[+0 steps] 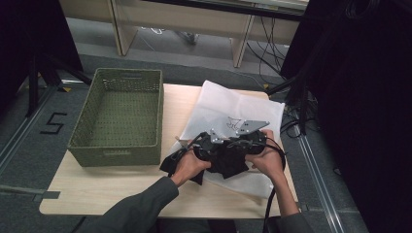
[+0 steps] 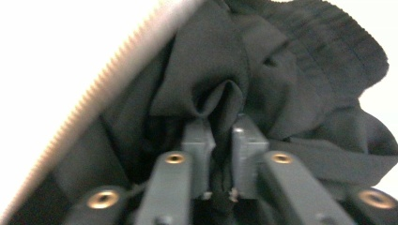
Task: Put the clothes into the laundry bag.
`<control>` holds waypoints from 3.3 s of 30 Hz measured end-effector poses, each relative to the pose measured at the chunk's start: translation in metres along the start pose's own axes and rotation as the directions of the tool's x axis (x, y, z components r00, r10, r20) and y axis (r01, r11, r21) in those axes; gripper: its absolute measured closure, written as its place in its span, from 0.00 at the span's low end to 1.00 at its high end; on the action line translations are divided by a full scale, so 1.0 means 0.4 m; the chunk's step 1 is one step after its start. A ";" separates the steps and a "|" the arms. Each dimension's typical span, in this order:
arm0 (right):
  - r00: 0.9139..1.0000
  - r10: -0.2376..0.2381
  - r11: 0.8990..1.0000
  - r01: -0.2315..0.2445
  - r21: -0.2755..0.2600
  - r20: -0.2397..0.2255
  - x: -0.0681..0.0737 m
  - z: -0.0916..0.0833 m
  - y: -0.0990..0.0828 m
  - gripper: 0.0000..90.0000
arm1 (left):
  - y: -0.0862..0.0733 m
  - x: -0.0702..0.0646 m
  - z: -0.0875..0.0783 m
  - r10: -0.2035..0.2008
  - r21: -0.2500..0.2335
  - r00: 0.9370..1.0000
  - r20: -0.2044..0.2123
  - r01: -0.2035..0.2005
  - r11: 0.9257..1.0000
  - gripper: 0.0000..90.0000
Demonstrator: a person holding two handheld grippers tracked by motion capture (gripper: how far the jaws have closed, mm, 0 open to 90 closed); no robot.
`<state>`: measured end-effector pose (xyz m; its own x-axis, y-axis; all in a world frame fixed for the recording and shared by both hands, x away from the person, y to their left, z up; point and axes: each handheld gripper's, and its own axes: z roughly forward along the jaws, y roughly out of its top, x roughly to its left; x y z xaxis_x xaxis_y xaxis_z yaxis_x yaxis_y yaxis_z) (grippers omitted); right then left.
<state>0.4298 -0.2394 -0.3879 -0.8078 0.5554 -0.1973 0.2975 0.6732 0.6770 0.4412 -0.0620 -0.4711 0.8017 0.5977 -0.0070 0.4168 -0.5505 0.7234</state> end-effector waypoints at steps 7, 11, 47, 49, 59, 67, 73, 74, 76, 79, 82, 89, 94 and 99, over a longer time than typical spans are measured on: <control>1.000 -0.003 1.000 0.003 0.006 0.001 0.001 0.005 -0.001 0.98 | -0.034 -0.015 -0.105 -0.005 -0.009 1.000 0.010 0.005 1.000 0.41; 1.000 -0.002 1.000 0.002 0.005 0.002 0.001 0.004 0.001 0.98 | -0.055 -0.006 -0.151 -0.001 -0.016 1.000 -0.021 0.001 1.000 0.32; 1.000 0.003 1.000 -0.003 0.013 -0.019 0.004 0.003 -0.006 0.98 | -0.009 0.024 0.020 -0.065 -0.033 0.998 -0.018 0.064 0.997 0.64; 1.000 0.004 1.000 -0.004 0.017 -0.018 0.003 0.005 -0.007 0.98 | -0.022 0.026 -0.015 -0.076 -0.021 0.997 0.015 0.077 0.997 0.53; 1.000 0.007 1.000 -0.006 0.023 -0.015 0.005 0.004 -0.006 0.98 | -0.081 -0.002 -0.092 -0.059 0.009 0.996 0.059 0.059 0.998 0.26; 1.000 0.005 1.000 -0.004 0.025 -0.018 0.008 0.008 -0.005 0.98 | -0.079 -0.041 0.010 -0.010 0.021 0.997 0.082 0.008 1.000 0.63; 1.000 0.003 1.000 -0.002 0.026 -0.025 0.007 0.006 -0.006 0.98 | -0.049 -0.015 0.055 -0.058 -0.010 0.997 0.042 0.058 0.998 0.91; 1.000 0.013 1.000 -0.012 0.025 -0.025 0.008 0.006 -0.008 0.98 | -0.032 0.000 0.063 -0.061 -0.035 0.998 -0.002 0.061 0.998 0.92; 1.000 0.011 1.000 -0.010 0.024 -0.027 0.006 0.006 -0.008 0.98 | -0.023 0.012 0.064 -0.062 -0.043 0.998 -0.015 0.061 0.997 0.92; 1.000 0.010 1.000 -0.009 0.023 -0.027 0.005 0.007 -0.008 0.98 | 0.002 0.040 0.064 -0.101 -0.076 0.994 -0.045 0.097 0.992 0.93; 0.999 0.012 1.000 -0.011 0.029 -0.030 0.008 0.011 -0.005 0.98 | 0.023 0.054 0.073 -0.107 -0.094 0.989 -0.097 0.098 0.991 0.92; 0.999 0.001 0.999 0.000 0.033 -0.034 0.006 0.015 -0.013 0.98 | 0.002 0.041 0.056 -0.101 -0.044 0.993 -0.055 0.099 0.994 0.65; 0.999 0.005 0.999 -0.004 0.040 -0.035 0.007 0.019 -0.014 0.98 | -0.038 0.046 -0.051 -0.073 -0.011 0.997 -0.041 0.072 0.997 0.44; 0.999 0.009 0.999 -0.007 0.043 -0.031 0.009 0.018 -0.013 0.98 | -0.072 0.051 -0.106 -0.061 0.030 0.992 -0.109 0.064 0.997 0.30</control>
<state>0.4291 -0.2373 -0.3972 -0.8207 0.5458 -0.1690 0.3253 0.6895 0.6471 0.4274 -0.0090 -0.4629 0.7234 0.6900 0.0246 0.4800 -0.5283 0.7004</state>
